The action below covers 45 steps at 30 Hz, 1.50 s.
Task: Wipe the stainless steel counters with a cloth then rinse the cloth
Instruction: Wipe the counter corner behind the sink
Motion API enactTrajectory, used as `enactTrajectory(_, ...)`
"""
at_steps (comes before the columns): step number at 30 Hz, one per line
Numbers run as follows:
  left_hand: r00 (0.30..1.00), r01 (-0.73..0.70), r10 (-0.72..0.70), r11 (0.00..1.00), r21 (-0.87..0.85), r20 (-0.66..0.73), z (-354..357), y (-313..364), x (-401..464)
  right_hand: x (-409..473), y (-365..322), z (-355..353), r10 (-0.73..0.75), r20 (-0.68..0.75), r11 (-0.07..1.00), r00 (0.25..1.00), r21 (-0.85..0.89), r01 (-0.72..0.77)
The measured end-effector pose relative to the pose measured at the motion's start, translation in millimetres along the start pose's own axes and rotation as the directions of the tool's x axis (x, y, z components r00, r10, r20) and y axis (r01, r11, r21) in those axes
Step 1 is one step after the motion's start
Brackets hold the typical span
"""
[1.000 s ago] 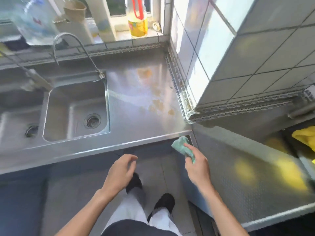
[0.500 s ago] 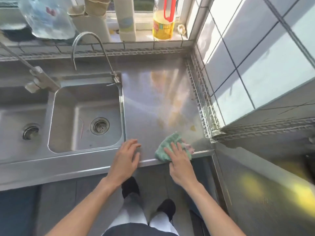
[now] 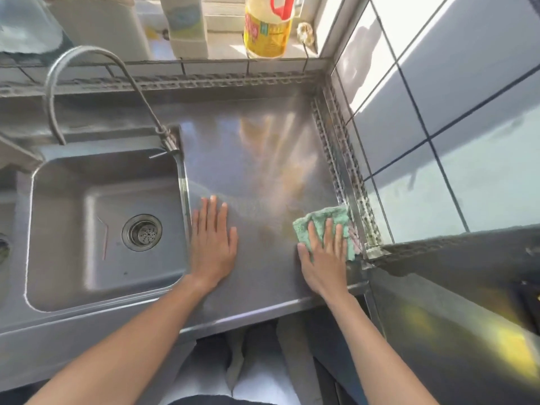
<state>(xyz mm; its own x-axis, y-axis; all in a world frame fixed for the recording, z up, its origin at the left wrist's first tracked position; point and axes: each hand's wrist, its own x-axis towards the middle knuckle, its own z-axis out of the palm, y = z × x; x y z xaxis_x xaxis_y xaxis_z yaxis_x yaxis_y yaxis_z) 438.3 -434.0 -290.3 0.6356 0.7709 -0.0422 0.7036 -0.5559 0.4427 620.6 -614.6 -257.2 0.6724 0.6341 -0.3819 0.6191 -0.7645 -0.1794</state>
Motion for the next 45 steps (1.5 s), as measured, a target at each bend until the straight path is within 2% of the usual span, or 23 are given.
enactTrajectory(3,0.997,-0.015,0.017,0.999,0.032,-0.072,8.1,-3.9,-1.0,12.5,-24.3,5.1,-0.093,-0.026,0.995,0.995,0.023,0.094)
enactTrajectory(5,0.995,-0.016,0.02,0.999,0.04,-0.099,10.1,-5.3,0.1,-3.5,-24.1,13.2,-0.206,-0.029,0.979,0.978,-0.012,0.206)
enactTrajectory(9,0.992,-0.025,0.03,0.999,0.039,-0.125,11.2,-3.3,1.6,-35.4,25.2,13.0,-0.52,0.064,0.844,0.852,-0.113,0.524)
enactTrajectory(10,0.991,-0.025,0.029,0.999,0.037,-0.131,11.2,-3.0,1.5,-29.2,37.1,5.7,-0.52,0.079,0.838,0.85,-0.144,0.526)
enactTrajectory(12,0.991,-0.02,0.025,0.999,0.038,-0.135,11.6,-2.5,1.9,0.6,45.3,-10.7,-0.394,0.043,0.902,0.918,-0.175,0.395)
enactTrajectory(15,0.992,-0.003,0.008,0.999,0.04,-0.123,11.2,-1.4,1.2,64.1,16.5,-28.4,-0.215,-0.033,0.972,0.976,-0.103,0.211)
enactTrajectory(19,0.991,0.001,0.004,0.999,0.04,-0.132,10.4,-0.2,1.8,100.8,-42.8,-22.8,-0.246,-0.057,0.969,0.968,-0.043,0.244)
enactTrajectory(22,0.99,-0.007,0.014,0.999,0.05,-0.143,11.6,-2.8,2.1,58.0,-54.7,4.9,-0.449,-0.052,0.893,0.892,-0.066,0.445)
enactTrajectory(24,0.988,-0.013,0.02,0.999,0.05,-0.153,12.4,-3.2,2.6,20.8,-34.2,18.2,-0.625,0.003,0.776,0.781,-0.102,0.622)
enactTrajectory(26,0.988,-0.007,0.014,0.999,0.047,-0.157,12.7,-3.1,2.2,2.9,-2.0,19.0,-0.716,0.059,0.682,0.696,-0.152,0.715)
enactTrajectory(27,0.987,-0.004,0.011,0.999,0.043,-0.158,12.8,-2.6,1.8,3.1,11.9,13.6,-0.705,0.074,0.686,0.705,-0.182,0.705)
enactTrajectory(28,0.987,-0.001,0.007,0.999,0.04,-0.16,12.9,-2.0,1.5,8.6,23.0,6.0,-0.655,0.062,0.729,0.753,-0.209,0.652)
enactTrajectory(31,0.988,0.005,0.0,1.0,0.029,-0.153,12.9,-1.4,2.4,44.7,27.4,-16.7,-0.379,0.004,0.913,0.925,-0.159,0.375)
enactTrajectory(34,0.988,0.009,-0.005,1.0,0.024,-0.153,12.9,0.0,1.5,82.0,-15.3,-19.4,-0.232,-0.059,0.971,0.971,-0.068,0.228)
enactTrajectory(37,0.986,0.007,-0.003,1.0,0.023,-0.166,14.0,0.2,0.4,93.9,-74.3,-7.4,-0.108,-0.064,0.994,0.992,0.012,0.109)
enactTrajectory(39,0.987,0.009,-0.006,1.0,0.023,-0.161,13.6,-0.6,1.2,77.7,-97.9,6.2,-0.216,-0.074,0.976,0.974,-0.016,0.216)
enactTrajectory(41,0.989,0.008,-0.006,1.0,0.018,-0.148,12.2,-0.4,0.9,47.8,-96.5,17.8,-0.394,-0.058,0.918,0.917,-0.065,0.391)
enactTrajectory(43,0.991,0.003,0.0,1.0,0.017,-0.134,10.5,-1.2,-0.5,17.3,-69.7,23.5,-0.531,-0.005,0.844,0.847,-0.095,0.528)
enactTrajectory(45,0.993,0.01,-0.013,1.0,-0.024,-0.119,7.5,-3.8,0.0,-3.8,-29.4,21.7,-0.597,0.048,0.791,0.801,-0.129,0.598)
